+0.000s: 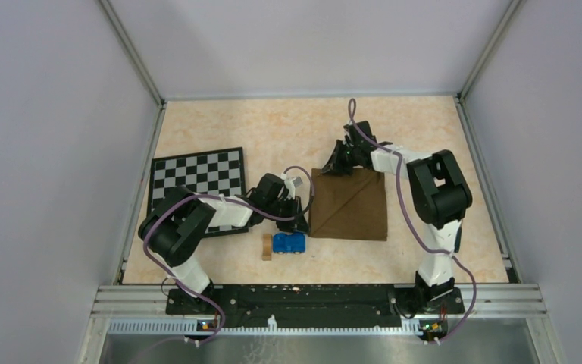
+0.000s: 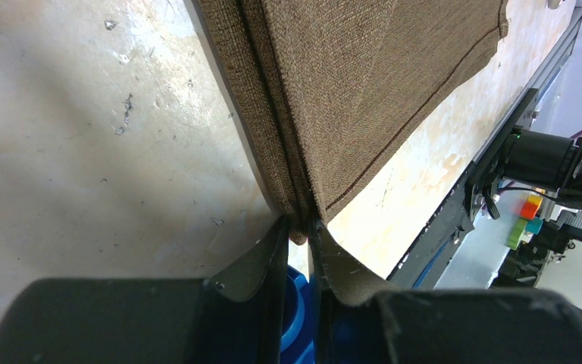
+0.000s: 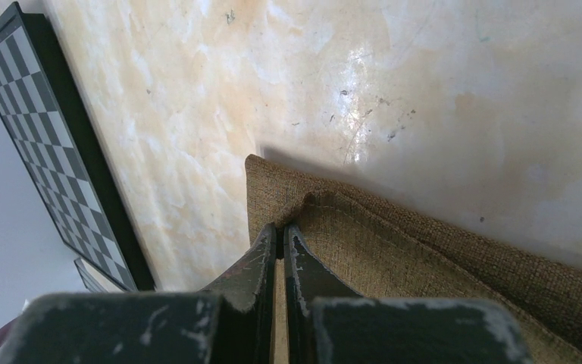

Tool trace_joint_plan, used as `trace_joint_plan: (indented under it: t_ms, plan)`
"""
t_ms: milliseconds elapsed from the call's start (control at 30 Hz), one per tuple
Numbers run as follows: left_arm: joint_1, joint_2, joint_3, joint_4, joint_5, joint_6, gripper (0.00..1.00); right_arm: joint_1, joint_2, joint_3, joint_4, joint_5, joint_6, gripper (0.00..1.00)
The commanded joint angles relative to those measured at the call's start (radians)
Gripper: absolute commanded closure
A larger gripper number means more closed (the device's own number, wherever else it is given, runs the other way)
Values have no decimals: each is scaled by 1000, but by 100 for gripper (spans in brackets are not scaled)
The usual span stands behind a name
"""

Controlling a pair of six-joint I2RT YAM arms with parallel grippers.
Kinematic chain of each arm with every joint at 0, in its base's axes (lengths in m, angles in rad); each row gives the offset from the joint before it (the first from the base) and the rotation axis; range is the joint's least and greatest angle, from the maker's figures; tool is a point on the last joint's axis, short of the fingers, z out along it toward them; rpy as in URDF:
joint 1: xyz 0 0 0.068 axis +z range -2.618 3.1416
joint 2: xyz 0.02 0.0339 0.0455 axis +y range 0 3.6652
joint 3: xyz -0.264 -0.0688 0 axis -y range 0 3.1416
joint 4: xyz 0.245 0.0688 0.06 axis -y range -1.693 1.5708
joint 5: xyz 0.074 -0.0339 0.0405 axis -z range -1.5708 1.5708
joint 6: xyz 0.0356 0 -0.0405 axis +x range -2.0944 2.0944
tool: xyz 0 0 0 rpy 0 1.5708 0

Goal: Fold the napkin into a case and place the utensils inside
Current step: Fold the top corner of the square-folded napkin at the center of the board.

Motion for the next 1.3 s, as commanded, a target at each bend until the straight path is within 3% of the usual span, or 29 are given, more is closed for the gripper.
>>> trace_joint_plan:
  t_ms: [0,367,600,767,967,1167,1267]
  plan:
    - [-7,40,-27,-132,-101,47,77,-7,28,60,23,-10,-24,98]
    - [-7,-8,-9,-164,-118,49,69,-8,65,88,20,-31,-38,93]
    - [-5,-103,58,-313,-197,70,64,-5,71,104,5,-46,-48,87]
    - [-5,-151,153,-351,-174,81,77,-5,69,108,-2,-48,-54,87]
    - [-22,-20,192,-162,46,14,91,-4,68,108,3,-54,-44,86]
    - [-34,65,132,-50,54,-17,95,-4,60,98,2,-59,-48,85]
    - [-32,110,103,-34,31,-17,96,-4,58,100,4,-70,-51,79]
